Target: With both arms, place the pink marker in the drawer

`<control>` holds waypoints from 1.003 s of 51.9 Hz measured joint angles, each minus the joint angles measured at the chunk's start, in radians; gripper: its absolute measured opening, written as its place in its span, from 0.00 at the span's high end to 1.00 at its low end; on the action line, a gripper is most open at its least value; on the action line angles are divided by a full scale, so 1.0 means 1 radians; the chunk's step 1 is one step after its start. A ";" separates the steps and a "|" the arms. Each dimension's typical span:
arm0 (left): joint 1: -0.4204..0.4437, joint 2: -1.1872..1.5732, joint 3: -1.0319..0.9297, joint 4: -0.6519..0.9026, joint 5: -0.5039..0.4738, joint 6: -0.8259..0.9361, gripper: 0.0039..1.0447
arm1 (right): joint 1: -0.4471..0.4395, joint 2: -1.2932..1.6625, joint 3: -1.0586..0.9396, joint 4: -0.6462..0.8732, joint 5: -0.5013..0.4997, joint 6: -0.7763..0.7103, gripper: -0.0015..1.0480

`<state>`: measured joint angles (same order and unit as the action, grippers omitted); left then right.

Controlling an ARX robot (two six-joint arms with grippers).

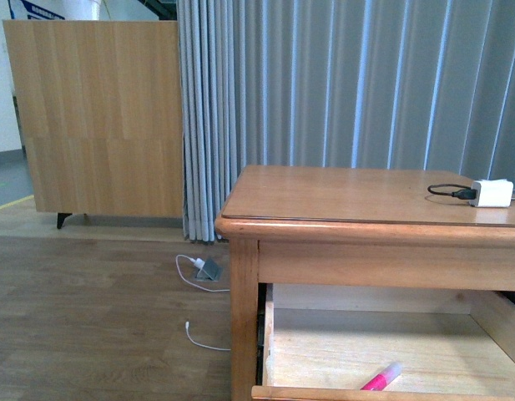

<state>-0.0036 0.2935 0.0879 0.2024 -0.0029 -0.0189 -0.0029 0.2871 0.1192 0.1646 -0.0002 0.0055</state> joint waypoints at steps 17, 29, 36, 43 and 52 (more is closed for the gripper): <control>0.001 -0.084 -0.041 -0.040 0.000 0.011 0.96 | 0.000 0.000 0.000 0.000 0.000 0.000 0.08; 0.001 -0.280 -0.064 -0.197 0.003 0.014 0.96 | 0.000 0.000 0.000 0.000 0.001 0.000 0.08; 0.002 -0.288 -0.064 -0.200 0.003 0.014 0.96 | 0.000 0.000 -0.001 0.000 0.000 -0.001 0.08; 0.002 -0.289 -0.064 -0.200 0.003 0.014 0.96 | 0.000 0.000 -0.001 0.000 0.000 -0.001 0.08; 0.002 -0.289 -0.064 -0.200 0.003 0.014 0.88 | 0.000 0.000 -0.001 0.000 0.000 -0.001 0.08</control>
<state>-0.0021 0.0044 0.0235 0.0021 -0.0002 -0.0051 -0.0029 0.2871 0.1184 0.1646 -0.0006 0.0044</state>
